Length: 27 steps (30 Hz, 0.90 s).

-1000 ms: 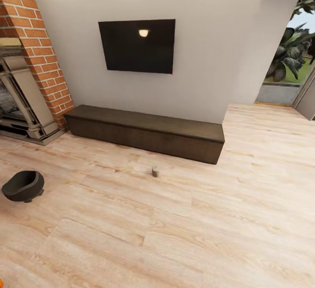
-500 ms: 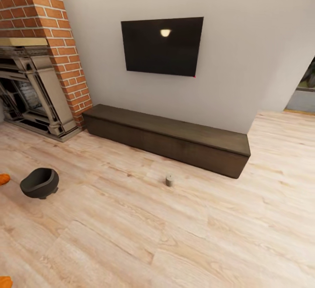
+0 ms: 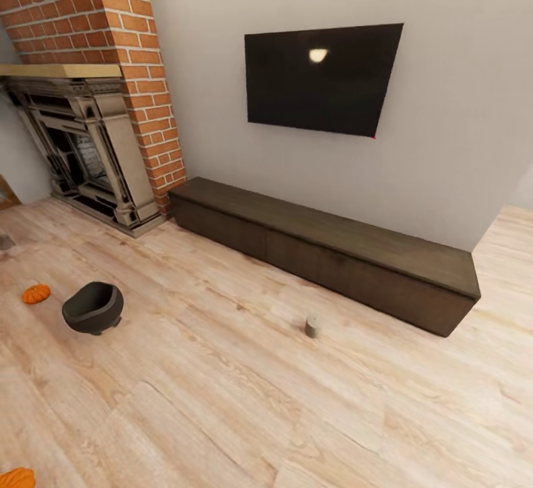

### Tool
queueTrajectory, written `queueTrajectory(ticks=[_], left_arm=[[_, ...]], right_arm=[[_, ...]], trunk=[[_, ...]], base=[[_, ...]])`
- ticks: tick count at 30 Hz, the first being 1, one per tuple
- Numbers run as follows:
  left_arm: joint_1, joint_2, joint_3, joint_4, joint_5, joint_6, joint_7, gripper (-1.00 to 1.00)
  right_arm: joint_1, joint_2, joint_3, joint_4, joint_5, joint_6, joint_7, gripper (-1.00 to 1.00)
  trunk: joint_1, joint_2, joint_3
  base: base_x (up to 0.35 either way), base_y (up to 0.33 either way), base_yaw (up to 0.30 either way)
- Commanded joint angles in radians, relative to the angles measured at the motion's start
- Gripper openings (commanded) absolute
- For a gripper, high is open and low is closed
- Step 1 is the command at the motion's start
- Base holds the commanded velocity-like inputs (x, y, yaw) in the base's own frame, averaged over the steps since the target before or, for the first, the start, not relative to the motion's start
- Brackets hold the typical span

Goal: Place each of the two pumpkins and all three candles from the living room inside a cabinet in the living room (use any cabinet), then make sure every cabinet is closed, and position the cauldron so it is next to a table in the living room.

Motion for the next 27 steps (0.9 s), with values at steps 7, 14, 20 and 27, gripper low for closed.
queueTrajectory(ticks=[7, 14, 20, 27], left_arm=[[0.000, 0.000, 0.000, -0.001, 0.000, -0.002, -0.001, 1.00], [0.000, 0.000, 0.000, 0.014, 0.000, -0.030, -0.001, 1.00], [0.000, 0.000, 0.001, 0.017, 0.000, -0.032, -0.001, 1.00], [0.000, 0.000, 0.001, 0.017, 0.000, -0.032, -0.001, 1.00]], right_arm=[[-0.001, 0.000, 0.006, 0.002, 0.003, -0.003, -0.001, 1.00], [-0.001, 0.001, 0.006, 0.002, 0.002, -0.003, -0.001, 1.00], [-0.001, 0.000, 0.006, 0.002, 0.003, -0.003, -0.001, 1.00], [-0.001, 0.000, 0.006, 0.002, 0.002, -0.003, -0.001, 1.00]], trunk=[[0.001, 0.000, -0.001], [0.001, 0.000, -0.001], [0.001, 0.000, -0.001], [0.001, 0.000, -0.001]], base=[[0.330, 0.000, 0.248], [0.329, 0.000, 0.248], [0.329, 0.000, 0.248], [0.329, 0.000, 0.248]])
